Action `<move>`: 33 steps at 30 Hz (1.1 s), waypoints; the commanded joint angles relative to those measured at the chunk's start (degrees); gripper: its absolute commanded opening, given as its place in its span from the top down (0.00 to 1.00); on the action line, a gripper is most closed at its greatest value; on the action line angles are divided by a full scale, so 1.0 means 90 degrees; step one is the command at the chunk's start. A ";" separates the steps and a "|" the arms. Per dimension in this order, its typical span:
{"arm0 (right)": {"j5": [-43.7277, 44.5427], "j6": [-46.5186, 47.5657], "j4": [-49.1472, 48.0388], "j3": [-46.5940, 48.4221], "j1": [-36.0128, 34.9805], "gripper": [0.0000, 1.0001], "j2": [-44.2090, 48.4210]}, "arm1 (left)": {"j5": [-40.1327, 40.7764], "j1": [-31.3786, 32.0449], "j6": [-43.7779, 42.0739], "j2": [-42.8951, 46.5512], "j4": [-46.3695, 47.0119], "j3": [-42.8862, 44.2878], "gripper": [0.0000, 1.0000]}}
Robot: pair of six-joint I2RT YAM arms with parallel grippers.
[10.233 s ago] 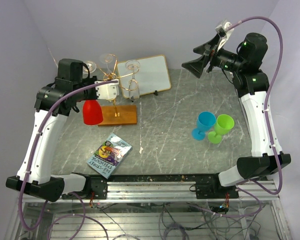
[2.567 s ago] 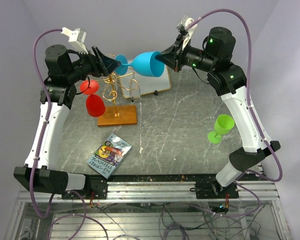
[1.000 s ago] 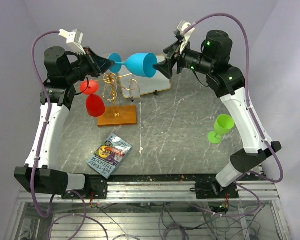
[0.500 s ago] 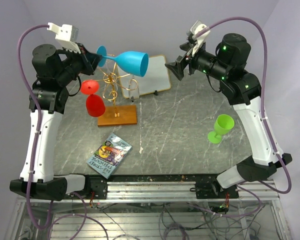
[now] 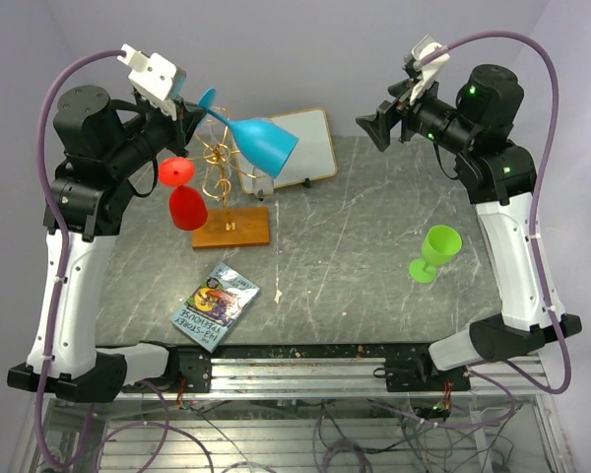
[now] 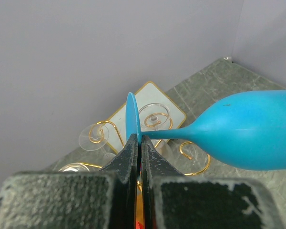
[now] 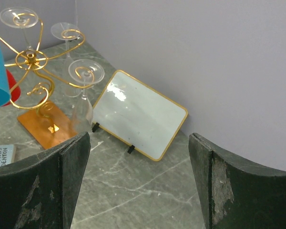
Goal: Place the wine glass upside down on the wine glass rack
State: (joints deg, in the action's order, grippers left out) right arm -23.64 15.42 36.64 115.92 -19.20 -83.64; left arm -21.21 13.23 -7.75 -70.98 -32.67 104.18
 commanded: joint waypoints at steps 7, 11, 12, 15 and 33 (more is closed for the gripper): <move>-0.0699 -0.0347 -0.0308 -0.0318 0.0430 0.16 0.0175 | 0.0082 0.0648 -0.1592 0.0054 -0.0722 0.0152 0.93; -0.1020 -0.0532 -0.0468 -0.0507 0.0641 0.16 0.0189 | 0.0261 0.1041 -0.2197 0.0045 -0.1087 0.0033 0.93; -0.1063 -0.0577 -0.0508 -0.0567 0.0701 0.16 0.0214 | 0.0355 0.1149 -0.2344 0.0036 -0.1161 -0.0012 0.93; -0.1171 -0.0636 -0.0555 -0.0660 0.0824 0.16 0.0258 | 0.0596 0.1387 -0.2766 0.0043 -0.1319 -0.0115 0.93; -0.1407 -0.0739 -0.0673 -0.0842 0.1135 0.16 0.0320 | 0.1468 0.1988 -0.4242 -0.0079 -0.1823 -0.0468 0.93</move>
State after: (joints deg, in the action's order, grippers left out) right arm -35.35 9.43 32.36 109.06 -9.65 -81.93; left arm -11.38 30.22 -42.61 -71.42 -49.01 100.40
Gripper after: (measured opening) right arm 0.842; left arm 0.082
